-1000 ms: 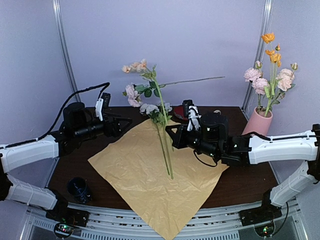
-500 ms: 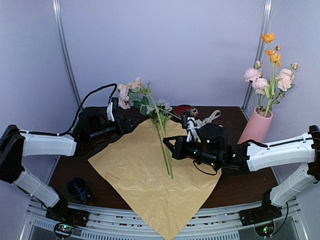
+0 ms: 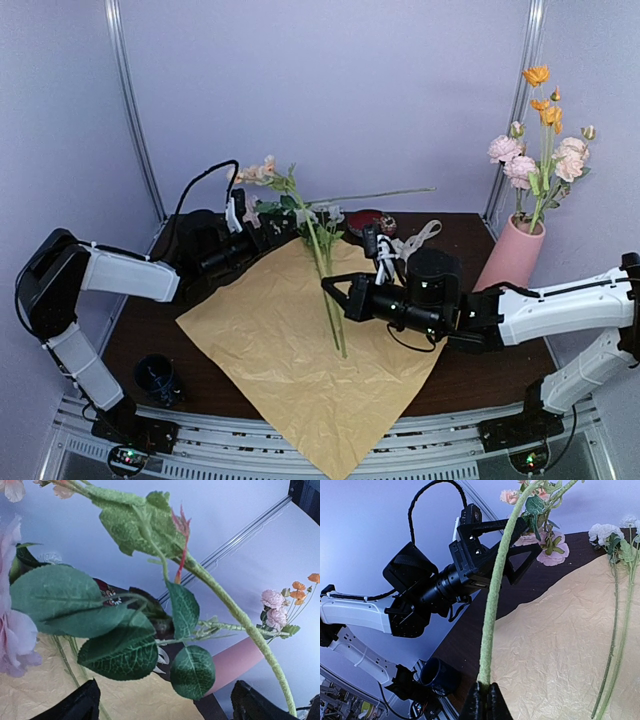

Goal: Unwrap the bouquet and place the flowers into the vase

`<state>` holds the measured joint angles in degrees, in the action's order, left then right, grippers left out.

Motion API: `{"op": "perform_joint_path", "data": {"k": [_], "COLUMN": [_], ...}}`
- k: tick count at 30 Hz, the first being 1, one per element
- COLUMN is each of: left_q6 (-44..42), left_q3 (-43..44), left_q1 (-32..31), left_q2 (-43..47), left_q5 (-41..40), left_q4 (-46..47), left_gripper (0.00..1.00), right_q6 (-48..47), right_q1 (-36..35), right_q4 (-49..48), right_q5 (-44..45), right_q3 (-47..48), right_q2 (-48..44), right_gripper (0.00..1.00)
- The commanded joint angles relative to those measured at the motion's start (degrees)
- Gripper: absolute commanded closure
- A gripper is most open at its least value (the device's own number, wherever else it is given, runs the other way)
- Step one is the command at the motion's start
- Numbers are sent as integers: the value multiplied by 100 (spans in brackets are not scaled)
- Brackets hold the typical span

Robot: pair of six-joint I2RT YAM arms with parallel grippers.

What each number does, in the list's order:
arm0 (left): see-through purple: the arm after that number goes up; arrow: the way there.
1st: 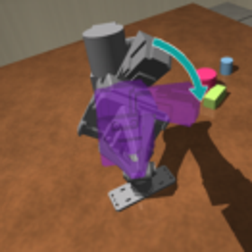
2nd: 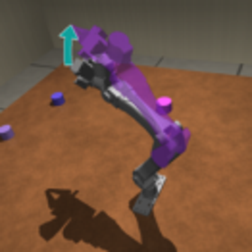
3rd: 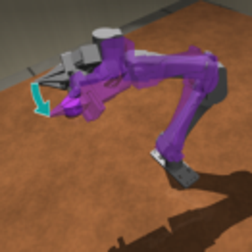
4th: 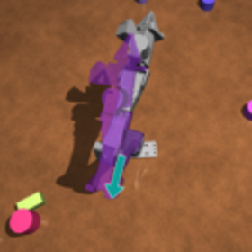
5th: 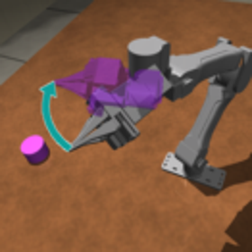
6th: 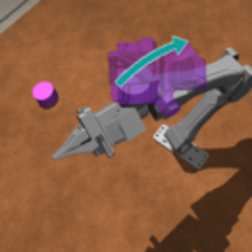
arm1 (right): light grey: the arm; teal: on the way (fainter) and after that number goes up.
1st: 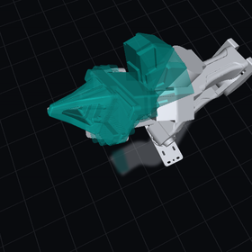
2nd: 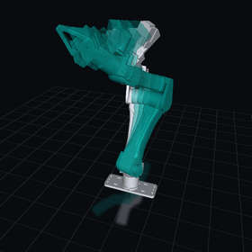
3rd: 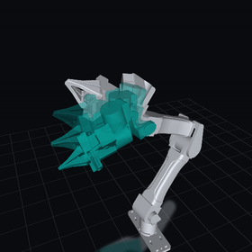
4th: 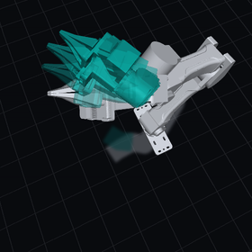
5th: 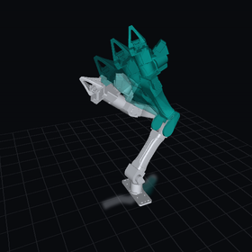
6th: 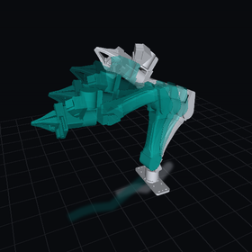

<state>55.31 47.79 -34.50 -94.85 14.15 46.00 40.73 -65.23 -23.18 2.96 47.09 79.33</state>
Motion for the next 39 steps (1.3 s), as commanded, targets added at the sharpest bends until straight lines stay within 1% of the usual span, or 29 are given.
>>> {"op": "perform_joint_path", "data": {"k": [1, 6, 9, 16, 18, 21, 24, 27, 29, 31, 34, 37, 38, 39], "left_q6": [193, 350, 534, 980, 1041, 1071, 1095, 1099, 1118, 1086, 951, 821, 784, 744], "left_q3": [147, 94, 236, 355, 414, 503, 563, 658, 678, 702, 733, 694, 666, 641], "left_q1": [-26, -15, -14, -15, -13, -13, -20, -11, -4, -4, 9, 18, 30, 45], "left_q2": [60, 75, -81, -307, -350, -441, -524, -642, -689, -702, -658, -580, -546, -503], "left_q5": [-339, -699, -663, -598, -595, -571, -586, -545, -508, -473, -393, -342, -319, -291], "left_q4": [914, 1053, 1123, 1846, 1873, 1884, 1946, 2053, 2195, 2226, 1969, 1873, 1851, 1807], "left_gripper": [5, 4, 5, 5, 5, 9, 17, 30, 41, 55, 75, 91, 98, 100], "right_q6": [23, 31, 1, -39, -49, -61, -70, -92, -81, -82, -92, -89, -91, -92], "right_q1": [-42, -53, -55, -60, -75, -75, -83, -86, -103, -96, -101, -96, -99, -105], "right_q4": [-284, -309, -319, -319, -319, -319, -336, -315, -314, -303, -285, -270, -262, -230], "right_q5": [30, -55, -119, -230, -251, -265, -294, -314, -309, -292, -247, -234, -228, -184], "right_q3": [-95, -105, -90, -96, -90, -86, -73, -65, -73, -90, -108, -131, -131, -140], "right_q2": [-349, -341, -331, -344, -348, -357, -374, -374, -390, -412, -435, -419, -423, -431], "right_gripper": [100, 100, 100, 100, 100, 100, 100, 100, 100, 100, 100, 100, 100, 100]}}
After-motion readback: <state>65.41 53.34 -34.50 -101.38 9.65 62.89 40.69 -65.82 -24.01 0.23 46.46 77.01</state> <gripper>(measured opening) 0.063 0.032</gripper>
